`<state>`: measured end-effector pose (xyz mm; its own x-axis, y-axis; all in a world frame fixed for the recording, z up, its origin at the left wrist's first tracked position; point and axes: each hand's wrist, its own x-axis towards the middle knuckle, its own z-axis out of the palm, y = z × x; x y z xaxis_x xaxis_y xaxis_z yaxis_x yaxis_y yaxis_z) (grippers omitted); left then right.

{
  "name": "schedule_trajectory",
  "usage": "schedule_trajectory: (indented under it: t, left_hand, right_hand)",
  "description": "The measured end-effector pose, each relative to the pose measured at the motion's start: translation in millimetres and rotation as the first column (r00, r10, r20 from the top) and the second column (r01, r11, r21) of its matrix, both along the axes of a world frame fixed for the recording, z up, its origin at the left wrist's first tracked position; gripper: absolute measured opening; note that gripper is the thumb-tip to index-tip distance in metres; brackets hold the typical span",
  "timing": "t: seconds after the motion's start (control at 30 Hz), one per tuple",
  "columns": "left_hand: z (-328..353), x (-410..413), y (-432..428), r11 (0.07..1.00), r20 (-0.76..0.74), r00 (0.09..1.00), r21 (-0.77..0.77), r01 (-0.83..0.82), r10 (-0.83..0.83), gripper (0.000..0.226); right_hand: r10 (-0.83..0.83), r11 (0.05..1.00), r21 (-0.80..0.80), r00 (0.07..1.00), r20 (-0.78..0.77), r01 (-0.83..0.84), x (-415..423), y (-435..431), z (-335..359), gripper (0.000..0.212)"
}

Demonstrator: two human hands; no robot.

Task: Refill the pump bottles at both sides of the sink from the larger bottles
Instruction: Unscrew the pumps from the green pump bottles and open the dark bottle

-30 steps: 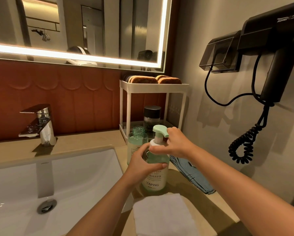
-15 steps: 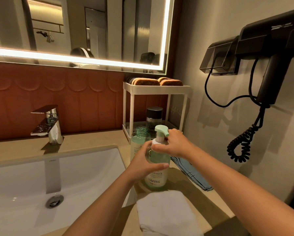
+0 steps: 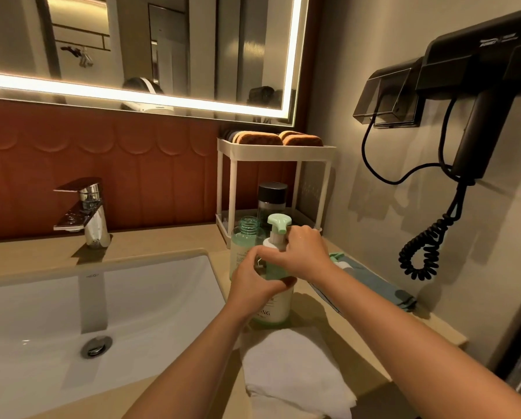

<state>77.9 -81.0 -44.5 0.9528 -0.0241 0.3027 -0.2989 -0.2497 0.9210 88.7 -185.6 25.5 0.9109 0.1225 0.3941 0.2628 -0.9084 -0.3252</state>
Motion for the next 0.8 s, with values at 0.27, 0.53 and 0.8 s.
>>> schedule_trajectory:
  t: [0.27,0.53,0.8]
  left_hand:
    - [1,15,14,0.977,-0.015,0.977,-0.032,0.211,-0.212,0.057]
    - [9,24,24,0.919,-0.087,0.918,0.040,0.392,-0.388,0.061]
    - [8,34,30,0.885,-0.094,0.892,0.121,0.450,-0.441,0.084]
  right_hand:
    - [0.238,0.967,0.097,0.971,-0.008,-0.236,12,-12,4,0.037]
    - [0.434,0.882,0.225,0.900,-0.043,-0.414,22,-19,0,0.023]
    - [0.601,0.774,0.445,0.742,-0.296,-0.450,19,-40,4,0.038]
